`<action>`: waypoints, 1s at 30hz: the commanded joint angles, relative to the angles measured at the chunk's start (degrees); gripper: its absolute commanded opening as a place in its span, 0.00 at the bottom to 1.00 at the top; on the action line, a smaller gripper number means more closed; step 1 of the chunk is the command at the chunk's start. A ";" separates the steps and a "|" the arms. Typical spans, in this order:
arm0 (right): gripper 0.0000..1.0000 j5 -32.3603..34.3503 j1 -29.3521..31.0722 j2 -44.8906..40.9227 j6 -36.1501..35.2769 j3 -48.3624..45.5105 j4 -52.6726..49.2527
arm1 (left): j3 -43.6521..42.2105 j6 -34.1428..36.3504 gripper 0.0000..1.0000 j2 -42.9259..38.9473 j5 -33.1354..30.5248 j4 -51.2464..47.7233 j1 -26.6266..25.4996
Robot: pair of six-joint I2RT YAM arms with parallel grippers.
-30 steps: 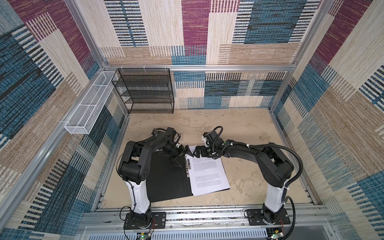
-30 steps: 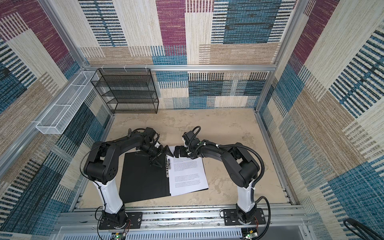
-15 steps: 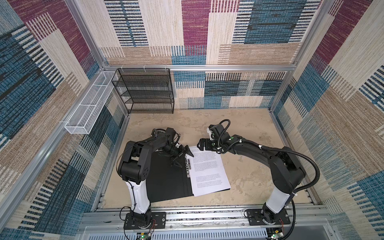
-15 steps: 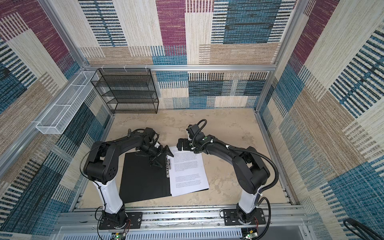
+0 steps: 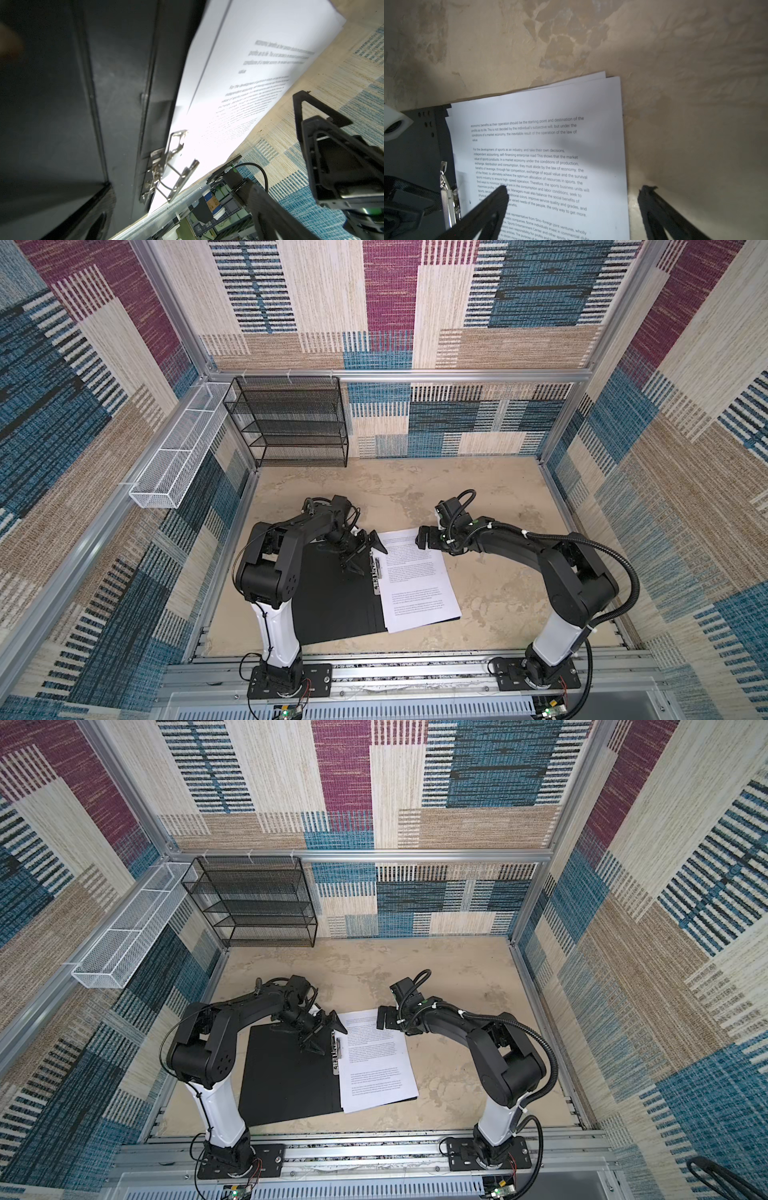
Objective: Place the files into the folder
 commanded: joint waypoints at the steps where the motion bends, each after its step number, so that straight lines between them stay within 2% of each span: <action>1: 1.00 -3.16 0.09 1.27 0.56 -0.15 3.08 | -0.58 0.99 1.00 0.43 -5.07 2.79 -0.10; 14: 1.00 -5.94 2.18 1.35 1.75 1.71 3.08 | -0.19 0.67 1.00 1.19 -4.62 2.96 -0.11; 17: 1.00 -4.21 2.46 1.63 2.48 1.33 2.78 | -0.29 0.58 1.00 1.04 -4.67 3.04 -0.13; 20: 1.00 0.24 1.57 0.67 2.17 1.53 0.70 | -0.76 0.45 0.99 0.61 -4.94 3.15 -0.05; 25: 1.00 7.43 -0.07 -4.99 3.78 -0.44 -3.39 | -2.79 -0.74 1.00 -0.18 -5.81 4.11 0.46; 30: 1.00 3.38 0.75 -12.87 6.41 -9.57 -3.79 | -3.05 -1.70 1.00 0.24 -4.26 5.34 0.83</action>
